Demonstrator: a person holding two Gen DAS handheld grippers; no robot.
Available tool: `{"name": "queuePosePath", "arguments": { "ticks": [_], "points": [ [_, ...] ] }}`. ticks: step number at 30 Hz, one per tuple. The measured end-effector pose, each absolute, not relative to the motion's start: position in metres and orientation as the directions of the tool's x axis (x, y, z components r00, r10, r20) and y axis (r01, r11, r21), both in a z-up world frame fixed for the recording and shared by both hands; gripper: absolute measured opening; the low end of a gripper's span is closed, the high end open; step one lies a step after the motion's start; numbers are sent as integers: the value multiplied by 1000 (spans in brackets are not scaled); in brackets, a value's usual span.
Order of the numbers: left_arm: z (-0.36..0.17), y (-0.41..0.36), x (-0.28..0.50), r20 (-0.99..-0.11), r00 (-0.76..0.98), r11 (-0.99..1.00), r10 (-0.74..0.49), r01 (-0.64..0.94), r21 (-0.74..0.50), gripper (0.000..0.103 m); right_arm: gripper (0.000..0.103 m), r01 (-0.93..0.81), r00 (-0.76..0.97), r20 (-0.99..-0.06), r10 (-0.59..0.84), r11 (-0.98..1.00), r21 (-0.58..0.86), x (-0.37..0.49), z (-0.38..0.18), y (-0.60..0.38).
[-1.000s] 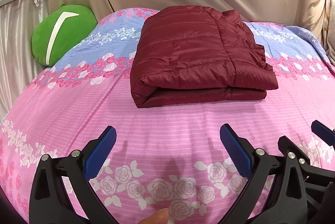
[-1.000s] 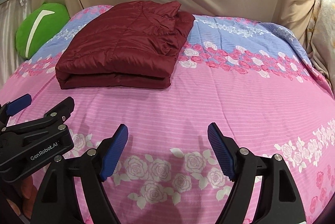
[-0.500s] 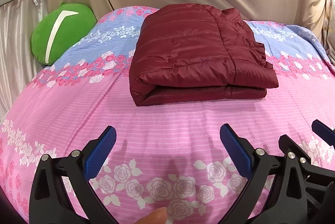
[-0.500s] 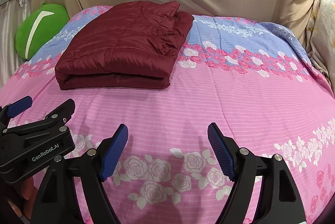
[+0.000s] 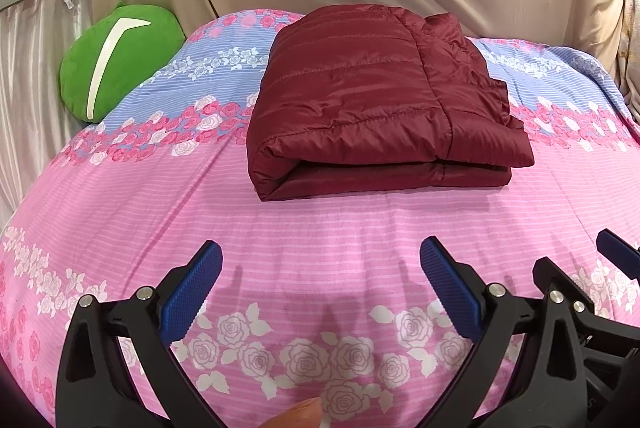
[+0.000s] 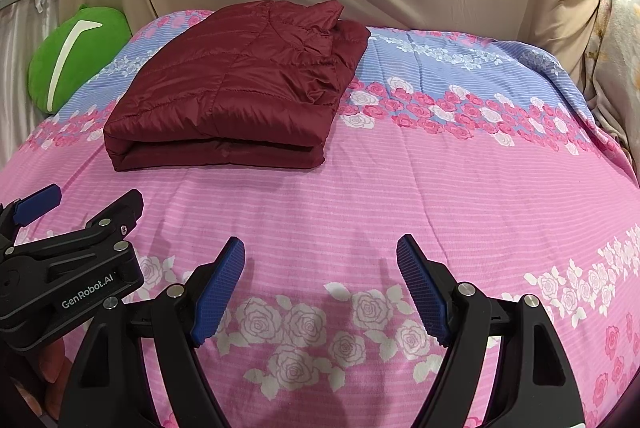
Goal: Fold large clothes
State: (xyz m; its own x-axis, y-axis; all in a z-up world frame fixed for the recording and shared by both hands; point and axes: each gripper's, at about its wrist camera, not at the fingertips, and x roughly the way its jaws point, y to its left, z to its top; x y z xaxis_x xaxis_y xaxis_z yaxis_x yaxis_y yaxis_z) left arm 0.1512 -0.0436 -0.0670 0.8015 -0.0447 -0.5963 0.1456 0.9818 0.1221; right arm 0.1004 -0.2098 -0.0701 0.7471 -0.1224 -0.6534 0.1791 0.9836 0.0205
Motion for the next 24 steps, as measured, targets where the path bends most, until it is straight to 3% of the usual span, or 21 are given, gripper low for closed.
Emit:
{"name": "queuePosePath", "arguments": {
  "ticks": [24],
  "points": [
    [-67, -42, 151, -594, 804, 983, -41, 140, 121, 96, 76, 183, 748, -651, -127, 983, 18, 100, -70, -208]
  ]
}}
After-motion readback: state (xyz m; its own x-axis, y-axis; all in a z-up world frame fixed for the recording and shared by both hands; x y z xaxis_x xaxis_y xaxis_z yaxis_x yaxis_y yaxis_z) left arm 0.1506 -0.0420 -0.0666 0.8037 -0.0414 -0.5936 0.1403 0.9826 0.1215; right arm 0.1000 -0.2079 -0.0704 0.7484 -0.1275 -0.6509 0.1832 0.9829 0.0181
